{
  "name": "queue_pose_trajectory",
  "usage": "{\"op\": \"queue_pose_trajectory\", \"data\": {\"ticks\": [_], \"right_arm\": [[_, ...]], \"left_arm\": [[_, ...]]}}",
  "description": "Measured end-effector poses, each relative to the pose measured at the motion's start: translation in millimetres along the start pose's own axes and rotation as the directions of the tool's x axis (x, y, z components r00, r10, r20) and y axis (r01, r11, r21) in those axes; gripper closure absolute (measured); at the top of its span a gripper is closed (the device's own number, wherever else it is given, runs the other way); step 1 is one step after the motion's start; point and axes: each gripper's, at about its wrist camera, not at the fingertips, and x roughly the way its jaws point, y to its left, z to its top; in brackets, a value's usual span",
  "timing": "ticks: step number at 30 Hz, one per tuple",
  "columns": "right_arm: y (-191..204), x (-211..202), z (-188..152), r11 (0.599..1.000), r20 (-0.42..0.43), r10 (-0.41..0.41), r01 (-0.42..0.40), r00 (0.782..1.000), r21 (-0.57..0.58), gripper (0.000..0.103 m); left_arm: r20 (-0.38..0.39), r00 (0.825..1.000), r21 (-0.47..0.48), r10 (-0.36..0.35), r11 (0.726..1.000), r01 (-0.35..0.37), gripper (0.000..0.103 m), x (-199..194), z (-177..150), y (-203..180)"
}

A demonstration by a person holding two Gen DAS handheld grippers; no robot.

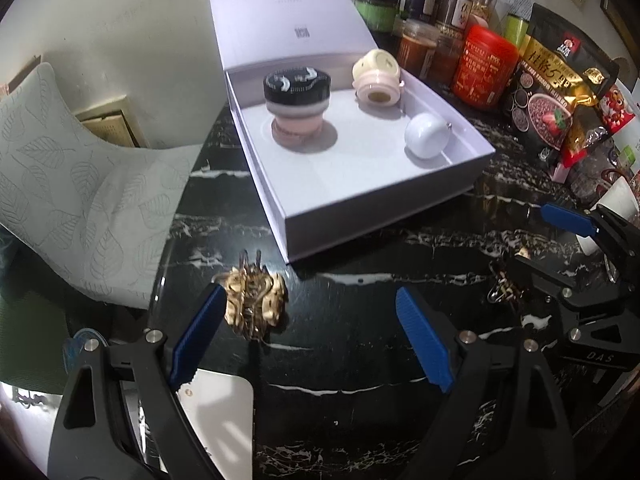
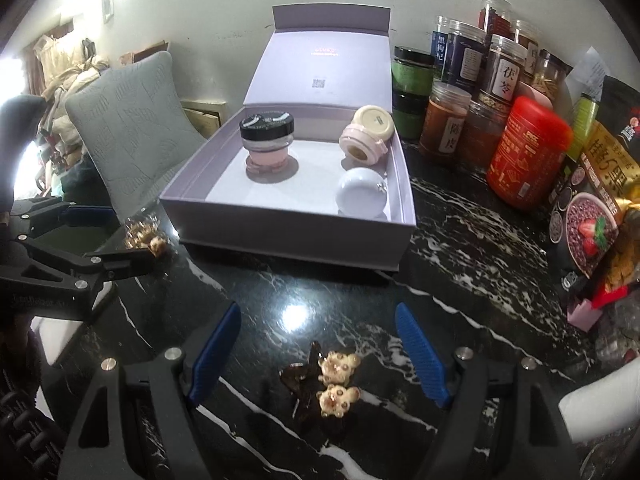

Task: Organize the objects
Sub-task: 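Raise both tools out of the box and back over the table, then close the left gripper on the gold claw clip while the right grips the brown bear clip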

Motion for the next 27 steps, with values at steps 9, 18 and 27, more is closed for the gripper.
{"op": "queue_pose_trajectory", "data": {"ticks": [9,18,27], "right_arm": [[-7.6,2.6,-22.9,0.996,0.008,-0.075,0.075,0.997,0.047,0.022],[-12.1,10.1,-41.4,0.996,0.002,-0.053,0.052,0.999,0.077,0.022],[-17.4,15.3,-47.3,0.994,0.002,-0.009,0.008,1.000,0.111,0.022]], "left_arm": [[-0.003,1.000,-0.023,0.028,0.999,-0.028,0.017,12.9,-15.5,5.4],[-0.027,0.998,-0.044,0.055,0.997,-0.056,0.017,29.9,-20.4,10.4],[-0.024,0.998,-0.050,0.054,0.997,-0.055,0.017,43.3,-14.8,12.0]]}}
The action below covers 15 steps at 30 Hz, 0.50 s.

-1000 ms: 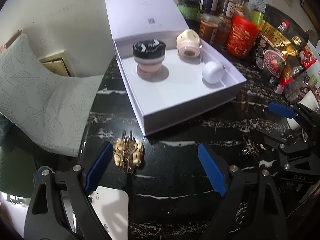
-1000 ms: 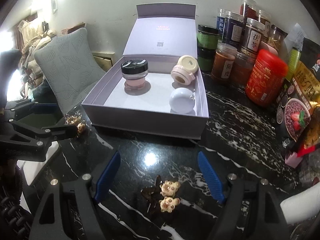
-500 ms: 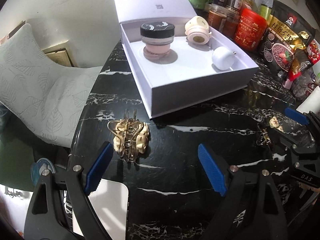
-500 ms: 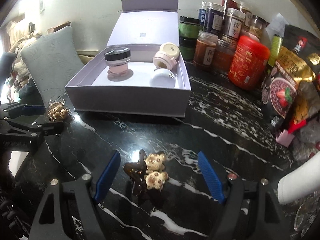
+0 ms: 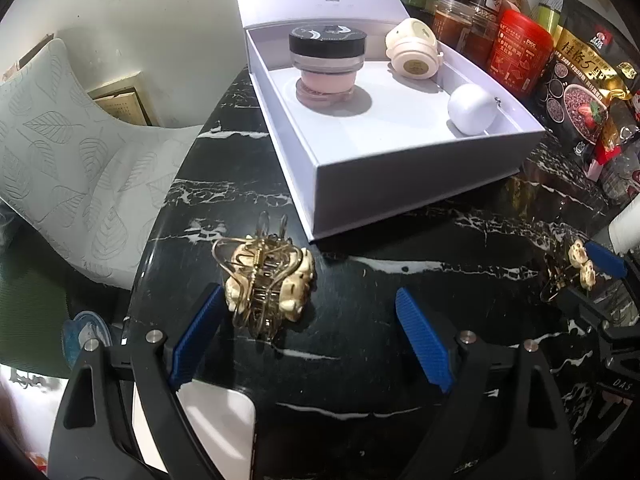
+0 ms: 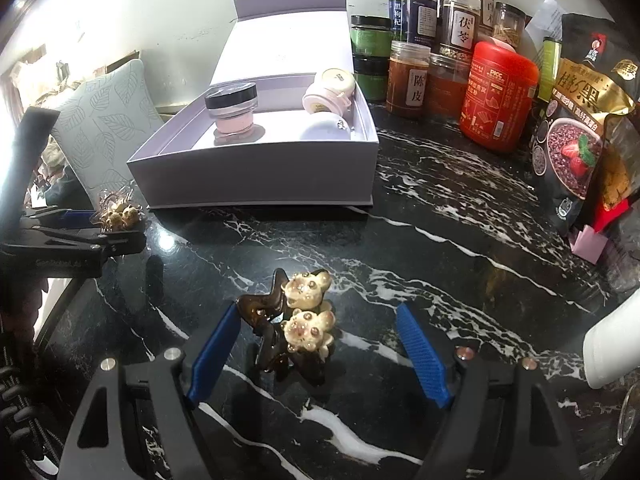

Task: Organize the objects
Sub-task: 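Close the left gripper on the gold claw clip while the right grips the brown bear clip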

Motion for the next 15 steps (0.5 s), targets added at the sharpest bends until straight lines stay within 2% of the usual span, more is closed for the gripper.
{"op": "queue_pose_trajectory", "data": {"ticks": [3,11,15], "right_arm": [[1.1,2.4,-2.5,1.000,-0.005,0.014,-0.014,1.000,0.000,0.022],[-0.5,6.4,-8.3,0.999,-0.013,0.035,-0.035,0.999,0.015,0.022],[-1.5,8.6,-11.5,0.999,-0.018,0.036,-0.035,0.999,0.021,0.029]], "left_arm": [[-0.007,1.000,-0.004,-0.018,1.000,0.018,0.017,3.8,-1.0,-0.2],[0.024,1.000,0.025,-0.007,1.000,0.006,0.017,4.1,-2.8,-3.3],[0.033,0.999,0.028,0.003,1.000,-0.004,0.017,4.4,-3.7,-4.4]]}}
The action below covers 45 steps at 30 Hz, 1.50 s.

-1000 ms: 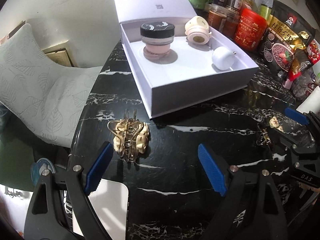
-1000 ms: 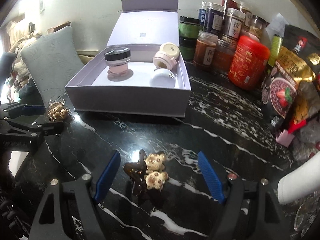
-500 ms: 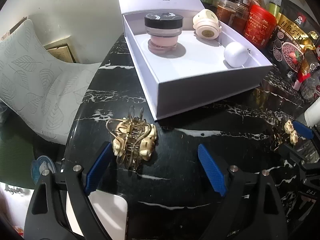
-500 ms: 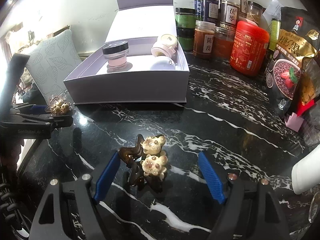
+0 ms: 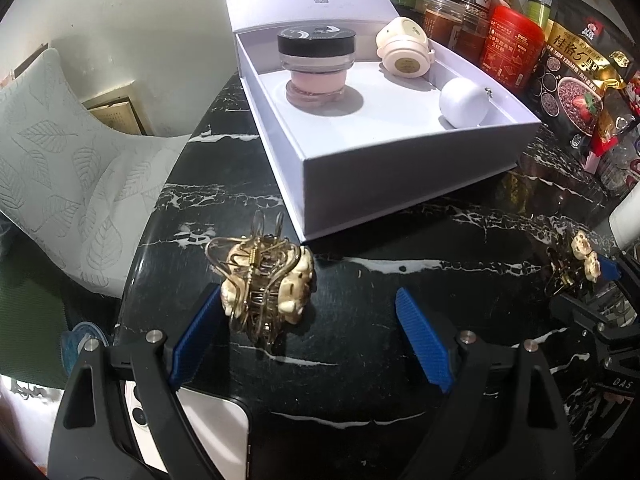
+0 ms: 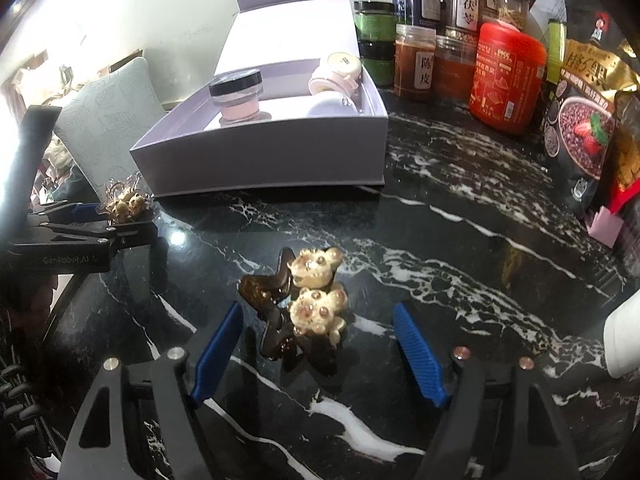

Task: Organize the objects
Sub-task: 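Close the left gripper on the gold claw clip while the right grips the brown bear clip, then lift the gold claw clip with the left gripper while the right lifts the brown bear clip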

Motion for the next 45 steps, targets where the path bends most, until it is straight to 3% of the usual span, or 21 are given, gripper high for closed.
{"op": "queue_pose_trajectory", "data": {"ticks": [8,10,15,21,26,39,45], "right_arm": [[-3.4,-2.9,-0.5,1.000,0.017,0.026,-0.026,1.000,0.016,0.052],[-3.4,-3.5,-0.6,0.999,0.020,0.033,-0.034,0.999,0.017,0.059],[-2.0,-4.1,-2.3,0.999,0.022,0.036,-0.036,0.999,0.011,0.059],[0.7,-5.6,-4.6,0.999,0.021,0.038,-0.039,0.999,0.005,0.059],[-0.2,-7.0,-6.4,0.999,0.021,0.046,-0.046,0.999,0.011,0.059],[1.4,-10.0,-10.3,0.999,0.017,0.050,-0.050,0.999,0.001,0.059],[1.7,-10.6,-10.9,0.999,0.016,0.050,-0.050,0.999,-0.001,0.059]], "left_arm": [[0.019,1.000,0.013,-0.004,1.000,0.004,0.039,-4.8,-2.6,-2.1],[0.018,1.000,0.013,-0.004,1.000,0.004,0.052,-6.5,-3.1,-2.4],[0.011,1.000,0.005,0.002,1.000,-0.002,0.070,-9.9,-4.8,-1.9],[0.008,1.000,0.000,-0.009,1.000,0.009,0.072,-13.4,-9.4,-1.8],[0.004,0.997,-0.009,-0.072,0.997,0.072,0.072,-19.8,-17.2,-3.3],[0.027,0.997,0.033,-0.076,0.997,0.075,0.071,-32.2,-37.8,-15.8],[0.042,0.996,0.020,-0.077,0.997,0.076,0.054,-30.8,-34.3,-16.6]]}}
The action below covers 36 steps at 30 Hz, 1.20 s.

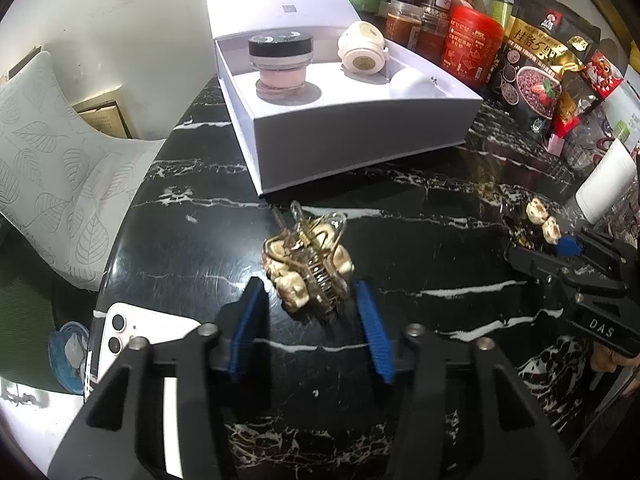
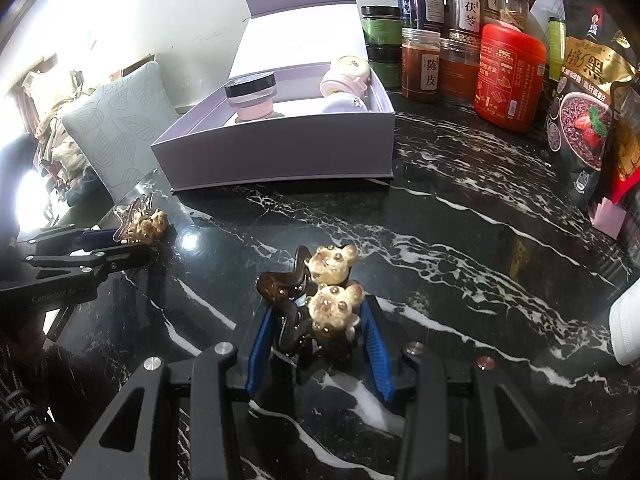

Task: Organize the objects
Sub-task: 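Lift the gold claw clip with the left gripper while the right lifts the brown bear clip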

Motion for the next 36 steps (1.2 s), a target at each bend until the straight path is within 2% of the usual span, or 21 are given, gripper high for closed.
{"op": "queue_pose_trajectory", "data": {"ticks": [3,6,9,10,13,16,36], "right_arm": [[-0.1,0.1,0.1,1.000,0.000,0.000,0.000,1.000,0.000,0.059],[-0.2,0.2,0.1,1.000,0.001,0.001,-0.001,1.000,0.001,0.059],[0.0,0.1,-0.5,1.000,0.001,0.001,-0.001,1.000,0.002,0.059],[0.1,0.1,-0.5,1.000,0.001,0.001,-0.001,1.000,0.002,0.059],[0.0,0.1,-0.3,1.000,0.001,-0.001,0.001,1.000,0.000,0.059],[0.7,-0.3,-0.9,1.000,0.000,0.003,-0.003,1.000,-0.002,0.059],[4.0,-14.1,10.6,0.999,0.021,0.034,-0.033,0.999,-0.033,0.060]], "left_arm": [[0.013,1.000,0.010,0.003,1.000,-0.003,0.043,0.7,3.1,-2.8],[0.016,1.000,0.011,0.018,1.000,-0.018,0.042,3.4,6.4,-4.1],[0.015,1.000,-0.014,-0.018,1.000,0.019,0.042,5.1,7.2,-1.5],[0.015,1.000,-0.021,-0.027,0.999,0.027,0.043,5.7,7.2,-0.9],[0.003,0.999,-0.033,-0.032,0.999,0.032,0.062,7.2,6.8,1.2],[-0.008,0.997,-0.041,-0.074,0.996,0.073,0.062,6.0,7.4,0.9],[0.022,0.995,0.005,-0.093,0.996,0.093,0.062,-16.6,16.4,-10.5]]}}
